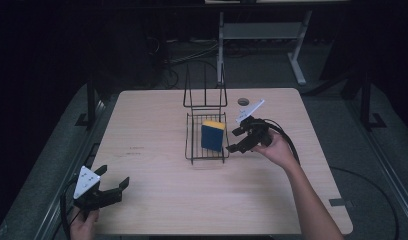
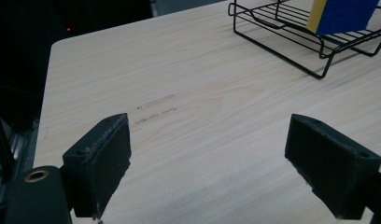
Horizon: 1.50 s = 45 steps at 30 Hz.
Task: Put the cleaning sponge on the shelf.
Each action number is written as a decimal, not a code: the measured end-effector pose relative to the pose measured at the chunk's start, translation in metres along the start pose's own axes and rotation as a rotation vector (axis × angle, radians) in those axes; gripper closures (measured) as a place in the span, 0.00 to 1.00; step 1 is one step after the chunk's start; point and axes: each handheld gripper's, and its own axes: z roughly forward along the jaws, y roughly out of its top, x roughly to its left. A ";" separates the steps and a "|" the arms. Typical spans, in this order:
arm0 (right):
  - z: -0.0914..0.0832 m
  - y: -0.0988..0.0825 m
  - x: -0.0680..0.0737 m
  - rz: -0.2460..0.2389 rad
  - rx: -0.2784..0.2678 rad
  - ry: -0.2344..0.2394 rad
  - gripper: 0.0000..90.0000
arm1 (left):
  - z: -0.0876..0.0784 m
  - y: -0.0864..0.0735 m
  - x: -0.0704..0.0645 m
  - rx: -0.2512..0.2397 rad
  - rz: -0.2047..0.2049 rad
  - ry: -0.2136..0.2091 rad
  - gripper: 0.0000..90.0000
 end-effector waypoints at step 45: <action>-0.029 -0.079 0.032 0.062 0.027 -0.035 0.26 | -0.001 0.000 -0.002 -0.001 0.001 0.003 0.15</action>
